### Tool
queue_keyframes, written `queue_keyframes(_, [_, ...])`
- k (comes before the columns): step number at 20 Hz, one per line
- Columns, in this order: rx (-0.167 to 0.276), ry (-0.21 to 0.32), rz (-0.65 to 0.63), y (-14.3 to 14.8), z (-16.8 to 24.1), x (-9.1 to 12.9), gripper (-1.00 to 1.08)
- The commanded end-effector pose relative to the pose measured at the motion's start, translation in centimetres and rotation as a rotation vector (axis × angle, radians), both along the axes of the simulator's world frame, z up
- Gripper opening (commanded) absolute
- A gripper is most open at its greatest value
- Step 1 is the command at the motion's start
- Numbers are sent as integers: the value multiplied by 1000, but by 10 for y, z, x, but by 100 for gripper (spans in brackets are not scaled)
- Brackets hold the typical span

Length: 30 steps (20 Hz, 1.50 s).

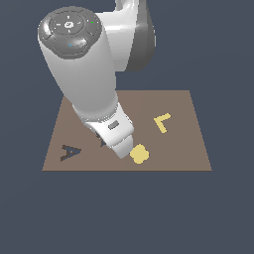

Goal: Insert a designated object into the corresponding slot on a board.

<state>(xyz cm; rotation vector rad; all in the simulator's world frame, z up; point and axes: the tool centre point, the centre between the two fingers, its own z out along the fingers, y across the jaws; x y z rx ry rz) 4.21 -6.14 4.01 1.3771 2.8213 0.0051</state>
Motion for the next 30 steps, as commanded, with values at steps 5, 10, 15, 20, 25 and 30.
queue_keyframes(5, [0, 0, 61, -1, 1, 12, -100])
queue_keyframes(10, [0, 0, 69, -1, 1, 14, -100])
queue_keyframes(15, [0, 0, 64, 0, 0, 13, -100])
queue_keyframes(20, [0, 0, 63, 0, -9, 12, -100])
queue_keyframes(25, [0, 0, 63, 0, -9, 12, 100])
queue_keyframes(30, [0, 0, 63, 0, -9, 12, 100])
